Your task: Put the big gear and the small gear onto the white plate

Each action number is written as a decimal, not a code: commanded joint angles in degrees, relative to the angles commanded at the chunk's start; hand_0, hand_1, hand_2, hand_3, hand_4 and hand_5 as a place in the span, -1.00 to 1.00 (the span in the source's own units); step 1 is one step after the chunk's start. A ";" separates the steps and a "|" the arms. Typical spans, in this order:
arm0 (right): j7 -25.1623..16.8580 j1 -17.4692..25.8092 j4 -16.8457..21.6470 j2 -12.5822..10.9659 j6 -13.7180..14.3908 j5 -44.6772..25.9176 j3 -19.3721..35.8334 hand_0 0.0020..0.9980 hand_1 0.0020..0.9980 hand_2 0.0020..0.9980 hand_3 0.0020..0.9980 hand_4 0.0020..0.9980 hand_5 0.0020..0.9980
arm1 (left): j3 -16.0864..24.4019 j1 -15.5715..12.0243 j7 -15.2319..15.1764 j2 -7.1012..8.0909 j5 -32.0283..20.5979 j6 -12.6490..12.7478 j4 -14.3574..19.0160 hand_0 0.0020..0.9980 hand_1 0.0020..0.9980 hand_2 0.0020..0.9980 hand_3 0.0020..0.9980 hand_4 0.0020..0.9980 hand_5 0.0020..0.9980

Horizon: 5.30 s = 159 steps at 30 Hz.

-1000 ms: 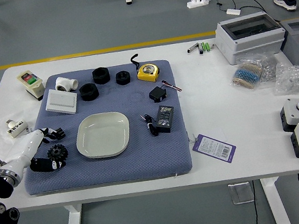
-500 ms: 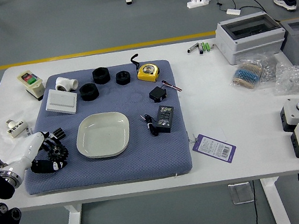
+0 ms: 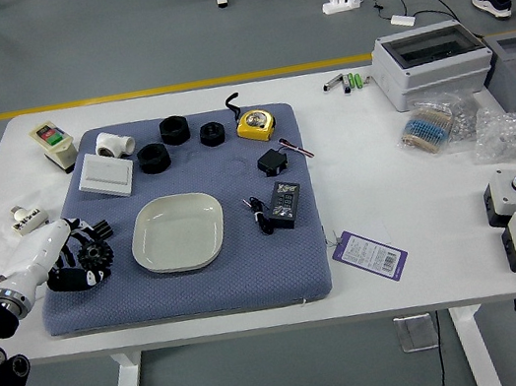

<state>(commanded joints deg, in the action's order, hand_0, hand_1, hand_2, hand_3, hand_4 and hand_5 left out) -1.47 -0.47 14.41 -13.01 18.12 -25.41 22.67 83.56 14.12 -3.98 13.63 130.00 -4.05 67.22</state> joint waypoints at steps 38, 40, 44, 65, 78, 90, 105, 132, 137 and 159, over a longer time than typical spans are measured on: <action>-0.20 -0.69 0.10 -0.38 0.34 0.06 -0.10 0.38 0.42 0.50 0.13 0.58 0.29 | -13.27 12.66 -0.76 -6.84 0.00 1.14 -4.70 0.22 0.48 0.89 1.00 1.00 -0.16; -0.21 -0.71 0.09 -0.39 0.35 0.08 -0.08 0.38 0.42 0.50 0.13 0.58 0.29 | -12.90 12.58 -0.70 -6.79 0.00 1.08 -4.52 0.22 0.48 0.89 1.00 1.00 -0.16; -0.25 -0.68 0.08 -0.38 0.33 0.02 0.00 0.38 0.42 0.50 0.13 0.58 0.29 | -11.96 12.12 -0.47 -6.48 0.00 1.62 -3.75 0.26 0.50 0.97 1.00 1.00 -0.13; -0.20 -0.62 -0.01 -0.32 0.28 0.03 0.16 0.38 0.42 0.50 0.13 0.59 0.29 | -6.13 11.24 1.34 -1.28 0.00 -0.11 -6.54 0.14 0.41 0.68 0.66 0.66 -0.96; -0.23 -0.51 0.01 -0.24 0.37 -0.17 -0.11 0.38 0.42 0.50 0.13 0.59 0.29 | -6.77 11.57 -0.58 -2.83 0.00 4.11 -13.57 -0.07 0.20 0.47 0.23 0.58 -0.96; -0.27 -0.14 0.07 -0.26 0.34 -0.17 -0.44 0.38 0.42 0.50 0.13 0.59 0.29 | -7.39 11.05 -2.25 -3.85 0.00 9.44 -18.81 -0.17 0.01 0.10 0.12 0.35 -0.89; -0.28 -0.02 0.10 -0.24 0.41 -0.48 -0.83 0.38 0.43 0.50 0.13 0.59 0.29 | -6.47 10.52 -2.84 -3.79 0.00 12.42 -21.33 -0.45 -0.34 -0.23 -0.05 -0.36 -1.00; -0.35 -0.40 0.05 -0.42 0.48 -0.58 -0.15 0.38 0.42 0.50 0.13 0.59 0.29 | -6.95 11.06 -2.23 -3.53 0.00 11.67 -20.55 -0.64 -0.69 -0.55 -0.17 -0.63 -1.00; -0.35 -0.40 0.04 -0.40 0.50 -0.55 -0.12 0.38 0.42 0.50 0.13 0.59 0.29 | -7.33 11.41 -2.40 -3.56 0.00 11.67 -19.22 -0.64 -0.69 -0.55 -0.16 -0.63 -1.00; -0.39 -0.86 0.06 -0.65 0.45 -0.23 0.17 0.38 0.42 0.50 0.13 0.59 0.29 | -19.09 13.59 -2.00 -4.44 -2.87 6.71 -6.61 -0.53 -0.41 -0.24 0.03 -0.54 -1.00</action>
<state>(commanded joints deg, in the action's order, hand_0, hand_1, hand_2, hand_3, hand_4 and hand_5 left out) -1.86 -1.33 14.47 -13.66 18.57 -25.64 22.84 64.48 27.71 -5.98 9.19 127.13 2.66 60.61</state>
